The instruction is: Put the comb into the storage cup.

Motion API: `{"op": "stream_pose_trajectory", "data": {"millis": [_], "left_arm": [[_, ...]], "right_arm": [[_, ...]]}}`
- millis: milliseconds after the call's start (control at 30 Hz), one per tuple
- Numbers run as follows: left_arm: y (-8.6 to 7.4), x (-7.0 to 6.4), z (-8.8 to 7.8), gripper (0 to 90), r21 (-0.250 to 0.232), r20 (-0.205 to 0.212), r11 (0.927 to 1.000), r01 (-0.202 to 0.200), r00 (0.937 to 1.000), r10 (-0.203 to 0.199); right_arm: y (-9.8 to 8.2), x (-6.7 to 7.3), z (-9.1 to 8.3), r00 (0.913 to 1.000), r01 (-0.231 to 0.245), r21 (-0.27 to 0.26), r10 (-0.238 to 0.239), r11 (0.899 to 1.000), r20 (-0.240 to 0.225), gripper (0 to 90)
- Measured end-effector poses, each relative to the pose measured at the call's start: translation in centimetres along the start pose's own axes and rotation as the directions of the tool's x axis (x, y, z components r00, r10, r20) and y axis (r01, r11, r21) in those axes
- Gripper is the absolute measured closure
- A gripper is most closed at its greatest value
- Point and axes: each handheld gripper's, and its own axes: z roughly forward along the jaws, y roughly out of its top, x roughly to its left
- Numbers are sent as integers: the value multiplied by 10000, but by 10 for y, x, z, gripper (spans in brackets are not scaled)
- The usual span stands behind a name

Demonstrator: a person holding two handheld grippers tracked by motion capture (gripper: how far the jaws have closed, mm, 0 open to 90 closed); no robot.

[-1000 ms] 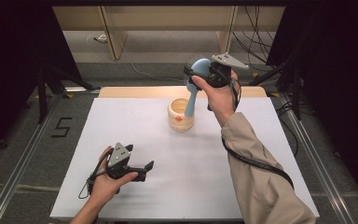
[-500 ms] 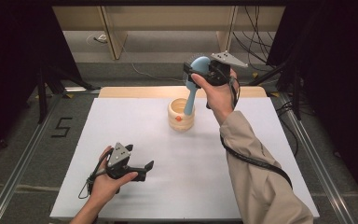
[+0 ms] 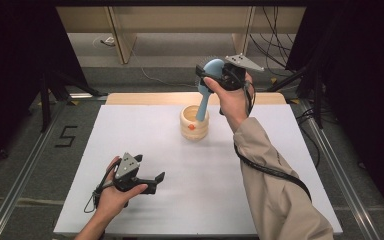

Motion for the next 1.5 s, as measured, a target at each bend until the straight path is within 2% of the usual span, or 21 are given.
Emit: {"op": "stream_pose_trajectory", "data": {"millis": [1500], "left_arm": [[1, 0, 0, 0, -26, 29, 10000, 17, 10000, -17]], "right_arm": [[-6, -2, 14, 9997, -160, -266, 164, 9995, 161, 205]]}}
